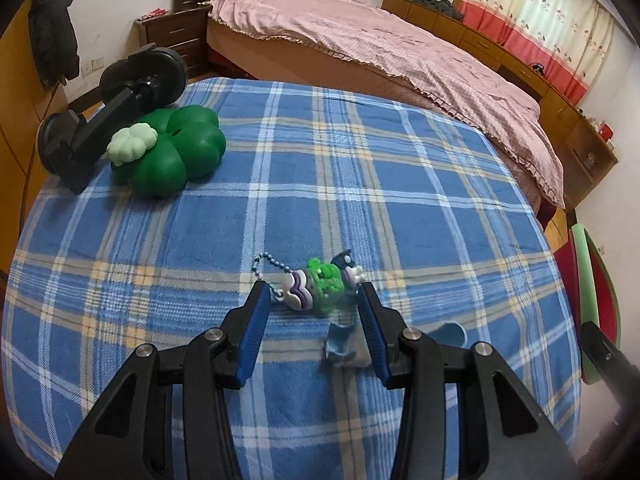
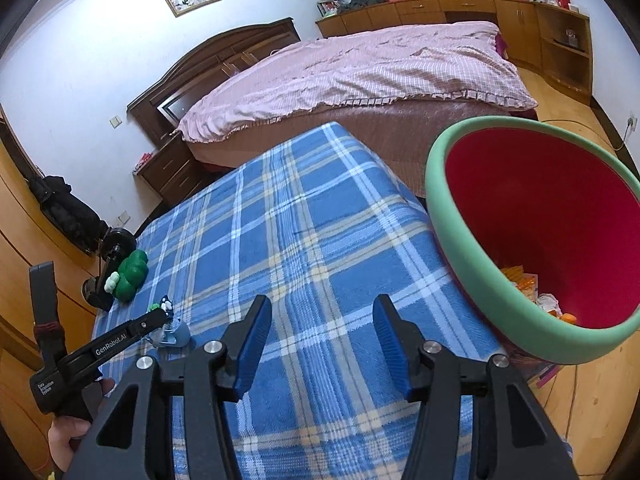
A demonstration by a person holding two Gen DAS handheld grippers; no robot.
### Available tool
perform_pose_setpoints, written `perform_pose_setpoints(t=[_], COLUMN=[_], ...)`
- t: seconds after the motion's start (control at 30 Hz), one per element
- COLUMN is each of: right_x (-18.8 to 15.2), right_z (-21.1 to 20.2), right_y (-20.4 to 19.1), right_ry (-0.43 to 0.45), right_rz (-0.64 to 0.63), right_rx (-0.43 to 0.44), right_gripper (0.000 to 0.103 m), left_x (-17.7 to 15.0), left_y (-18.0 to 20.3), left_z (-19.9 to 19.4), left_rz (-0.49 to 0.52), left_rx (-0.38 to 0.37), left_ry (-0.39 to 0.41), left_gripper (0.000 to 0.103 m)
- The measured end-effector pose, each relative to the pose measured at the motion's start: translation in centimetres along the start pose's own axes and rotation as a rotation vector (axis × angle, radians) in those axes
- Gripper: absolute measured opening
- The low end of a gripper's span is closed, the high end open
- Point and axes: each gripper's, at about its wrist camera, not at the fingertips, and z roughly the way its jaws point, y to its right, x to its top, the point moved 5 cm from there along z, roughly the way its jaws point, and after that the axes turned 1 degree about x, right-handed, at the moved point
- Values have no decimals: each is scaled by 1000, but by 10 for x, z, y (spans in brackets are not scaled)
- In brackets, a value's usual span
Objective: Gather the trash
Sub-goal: 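Move both tools back over the bed toward the green keychain and blue hook, then grasp the green keychain figure with left tool while right tool grasps the blue plastic hook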
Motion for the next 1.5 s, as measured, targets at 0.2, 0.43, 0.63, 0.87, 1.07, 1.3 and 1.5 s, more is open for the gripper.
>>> perform_pose_setpoints(t=[0.2,0.43,0.63,0.87,1.07,1.3,1.5], right_x=[-2,-3,-3,-7,-16,-28,-36], right_z=[7,9,7,9,18,34,50], right_y=[3,-1,-13,-38,-66,-96,-115], right_ry=[-18,-27,-26,-38,-64,-105,-138], right_rz=[6,-2,-34,-88,-139,-188,-209], right_rx=[-3,0,14,39,70,101,128], right_gripper=[56,56,56,56,56,56,56], left_x=[4,1,0,1,-2,-5,-9], left_y=[3,7,-1,-21,-37,-51,-63], left_z=[3,1,-11,-31,-37,-43,-42], left_rz=[15,48,27,-6,-41,-66,-90], left_rx=[6,0,-5,2,2,20,33], left_ry=[20,23,31,52,49,47,37], left_gripper=[45,33,27,16,16,17,22])
